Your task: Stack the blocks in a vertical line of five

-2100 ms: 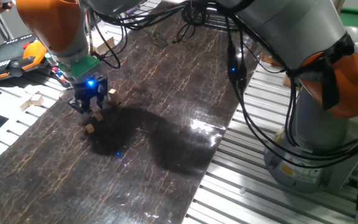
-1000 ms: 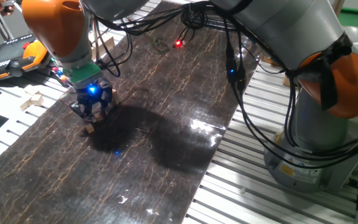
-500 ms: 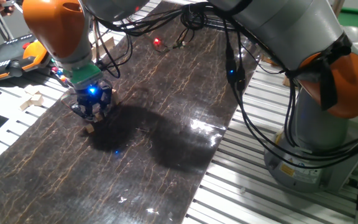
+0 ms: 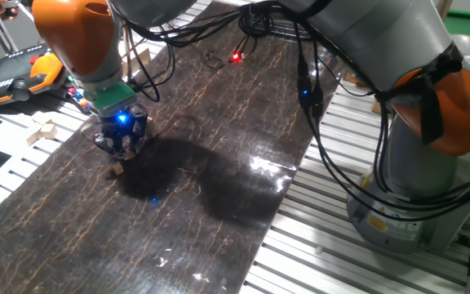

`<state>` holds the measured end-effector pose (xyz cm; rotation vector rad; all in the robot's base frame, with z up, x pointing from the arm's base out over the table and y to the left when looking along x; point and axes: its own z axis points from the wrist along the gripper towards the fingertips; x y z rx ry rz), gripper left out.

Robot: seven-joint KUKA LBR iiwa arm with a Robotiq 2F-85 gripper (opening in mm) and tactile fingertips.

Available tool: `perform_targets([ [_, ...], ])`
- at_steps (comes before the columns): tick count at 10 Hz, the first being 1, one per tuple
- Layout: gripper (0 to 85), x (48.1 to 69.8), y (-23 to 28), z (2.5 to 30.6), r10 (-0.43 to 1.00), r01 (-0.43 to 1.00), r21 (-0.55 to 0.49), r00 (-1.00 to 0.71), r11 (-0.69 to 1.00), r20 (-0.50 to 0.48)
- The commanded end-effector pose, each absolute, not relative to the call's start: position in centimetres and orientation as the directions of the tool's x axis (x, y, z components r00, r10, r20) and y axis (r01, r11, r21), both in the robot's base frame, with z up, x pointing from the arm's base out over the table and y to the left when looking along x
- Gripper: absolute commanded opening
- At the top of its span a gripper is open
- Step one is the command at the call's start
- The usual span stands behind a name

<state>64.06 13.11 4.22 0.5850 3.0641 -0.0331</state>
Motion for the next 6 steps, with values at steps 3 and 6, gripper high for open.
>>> perform_targets([
  [3, 1.0, 63.8, 12.7, 6.2, 0.329, 0.329, -0.014, -0.944, 0.944, -0.021],
  [6, 1.0, 63.6, 11.8, 8.1, 0.271, 0.271, 0.001, -0.963, 0.963, -0.013],
])
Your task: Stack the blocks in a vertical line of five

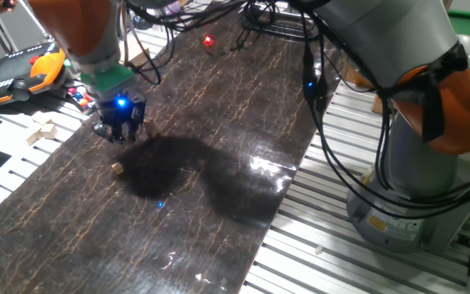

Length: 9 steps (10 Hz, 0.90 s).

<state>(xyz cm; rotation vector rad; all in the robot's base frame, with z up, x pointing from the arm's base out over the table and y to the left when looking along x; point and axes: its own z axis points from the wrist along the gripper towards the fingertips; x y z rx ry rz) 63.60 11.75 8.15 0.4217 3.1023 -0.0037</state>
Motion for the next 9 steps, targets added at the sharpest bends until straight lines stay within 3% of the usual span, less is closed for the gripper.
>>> perform_targets([
  [1, 1.0, 63.8, 11.4, 8.7, 0.25, 0.25, -0.001, -0.968, 0.968, -0.009],
  [9, 1.0, 64.0, 7.6, 11.0, 0.079, 0.079, -0.002, -0.997, 0.997, 0.001],
])
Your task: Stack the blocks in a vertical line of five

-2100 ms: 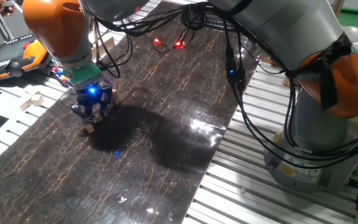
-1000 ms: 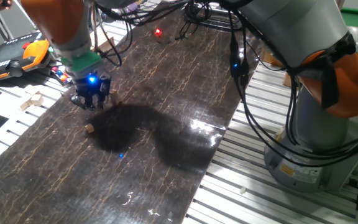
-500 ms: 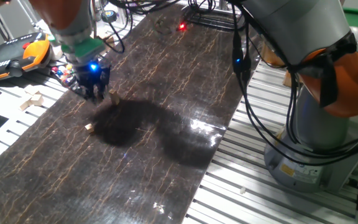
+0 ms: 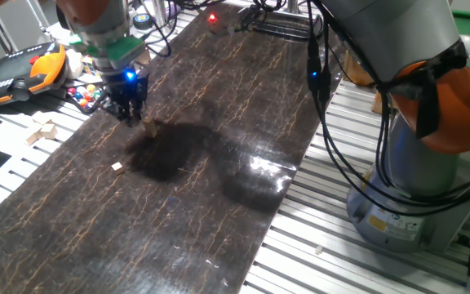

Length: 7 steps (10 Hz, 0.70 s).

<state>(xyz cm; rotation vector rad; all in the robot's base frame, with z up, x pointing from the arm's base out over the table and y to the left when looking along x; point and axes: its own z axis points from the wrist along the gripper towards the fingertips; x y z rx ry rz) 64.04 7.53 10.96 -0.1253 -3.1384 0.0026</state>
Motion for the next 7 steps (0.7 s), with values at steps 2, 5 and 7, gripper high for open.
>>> perform_targets([
  [2, 1.0, 64.0, 6.4, 10.7, 0.053, 0.053, -0.003, -0.999, 0.999, -0.005],
  [5, 1.0, 63.9, 5.5, 10.7, 0.038, 0.038, -0.012, -0.999, 0.999, -0.002],
  [7, 1.0, 63.9, 5.0, 10.6, 0.032, 0.032, -0.014, -0.999, 0.999, -0.002],
])
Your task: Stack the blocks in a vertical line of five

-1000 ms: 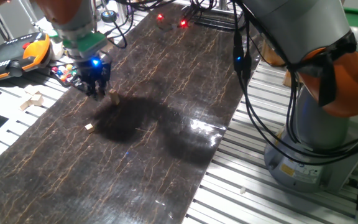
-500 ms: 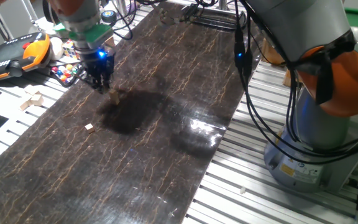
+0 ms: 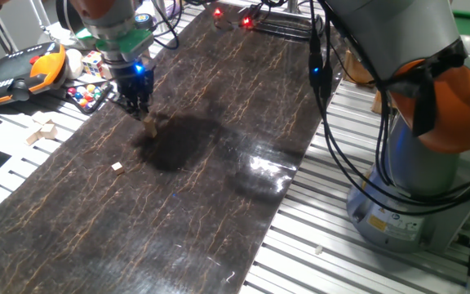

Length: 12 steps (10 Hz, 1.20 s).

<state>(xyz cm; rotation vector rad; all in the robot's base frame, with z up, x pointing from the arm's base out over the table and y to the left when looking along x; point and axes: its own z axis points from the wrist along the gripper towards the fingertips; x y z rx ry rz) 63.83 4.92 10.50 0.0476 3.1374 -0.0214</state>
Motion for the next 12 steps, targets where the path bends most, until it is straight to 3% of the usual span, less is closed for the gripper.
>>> perform_targets([
  [1, 1.0, 63.78, 4.82, 10.4, 0.03, 0.03, -0.014, -1.0, 0.999, -0.005],
  [12, 1.0, 63.54, 4.37, 9.49, 0.03, 0.03, -0.007, -0.999, 1.0, -0.01],
])
